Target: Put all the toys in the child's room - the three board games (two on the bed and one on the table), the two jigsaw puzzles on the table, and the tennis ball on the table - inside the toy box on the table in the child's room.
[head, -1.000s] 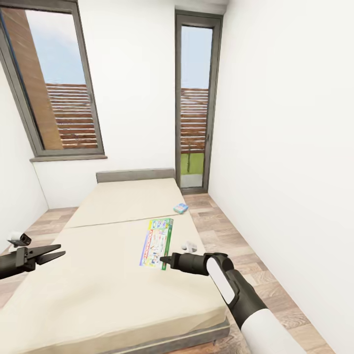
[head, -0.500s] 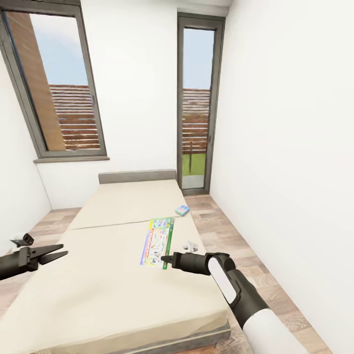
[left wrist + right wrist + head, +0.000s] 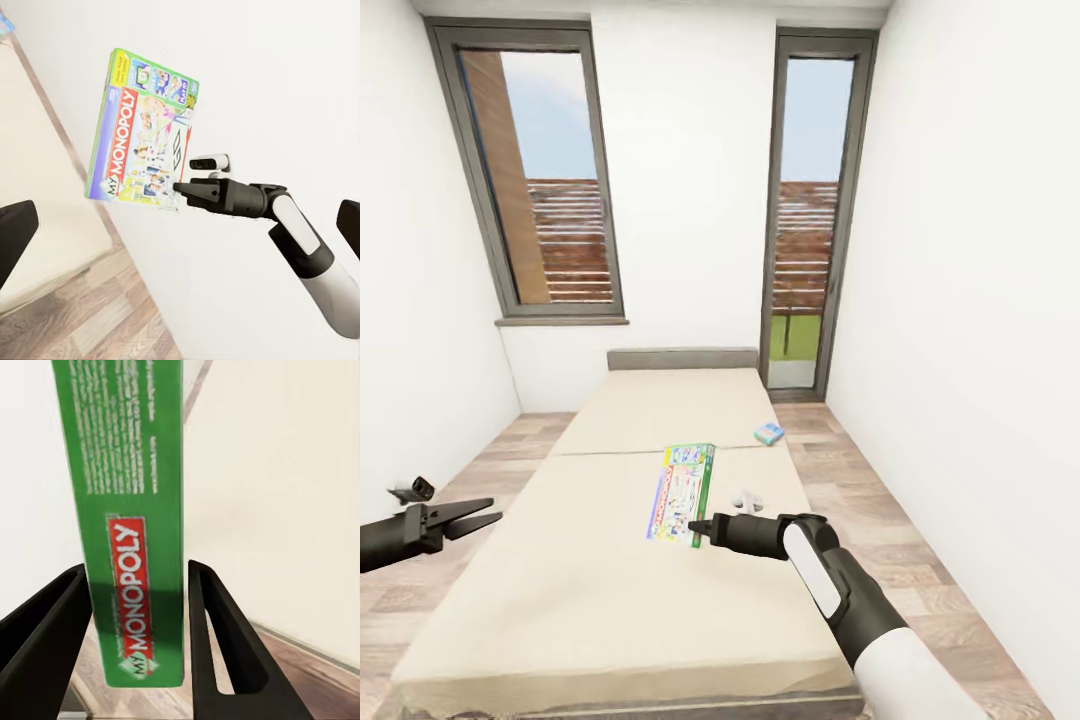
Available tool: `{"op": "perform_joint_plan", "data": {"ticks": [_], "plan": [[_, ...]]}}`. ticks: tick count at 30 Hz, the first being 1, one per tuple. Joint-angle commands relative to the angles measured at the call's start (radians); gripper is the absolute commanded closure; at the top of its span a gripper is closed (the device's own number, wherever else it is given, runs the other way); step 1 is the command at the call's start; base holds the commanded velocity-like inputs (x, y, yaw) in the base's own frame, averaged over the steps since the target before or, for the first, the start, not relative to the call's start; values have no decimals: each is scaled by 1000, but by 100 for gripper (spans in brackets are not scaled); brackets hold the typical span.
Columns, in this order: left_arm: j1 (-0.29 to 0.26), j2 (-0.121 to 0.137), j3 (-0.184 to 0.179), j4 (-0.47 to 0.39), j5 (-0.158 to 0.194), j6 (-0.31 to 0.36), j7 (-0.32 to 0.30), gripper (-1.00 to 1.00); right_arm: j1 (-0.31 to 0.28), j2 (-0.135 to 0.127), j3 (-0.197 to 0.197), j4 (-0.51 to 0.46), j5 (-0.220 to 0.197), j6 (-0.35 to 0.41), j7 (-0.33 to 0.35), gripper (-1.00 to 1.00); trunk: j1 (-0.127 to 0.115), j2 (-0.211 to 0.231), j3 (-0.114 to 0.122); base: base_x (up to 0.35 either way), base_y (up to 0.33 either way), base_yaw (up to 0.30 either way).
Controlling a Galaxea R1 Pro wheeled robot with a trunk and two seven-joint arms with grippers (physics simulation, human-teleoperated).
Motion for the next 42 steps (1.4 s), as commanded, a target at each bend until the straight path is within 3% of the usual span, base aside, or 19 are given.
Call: {"op": "perform_joint_plan", "data": {"ticks": [1, 12, 27, 42], "plan": [[-1, 0, 0, 0, -2, 11, -4, -100, -1, 0, -1, 0, 0, 4, 2, 100, -4, 7, 2, 0, 0, 292], [-2, 0, 3, 1, -56, 9, -4, -100, -1, 5, 0, 0, 8, 4, -1, 100, -46, 84, 36, 0, 0, 293], [-4, 1, 9, 9, -62, 8, -4, -100, -1, 8, 0, 1, 10, 2, -1, 100, -104, 189, 83, 0, 0, 293], [-5, -10, 13, 17, -58, 9, 175, -100, -1, 7, -1, 1, 10, 2, -1, 100, -161, 294, 130, 0, 0, 293]]}}
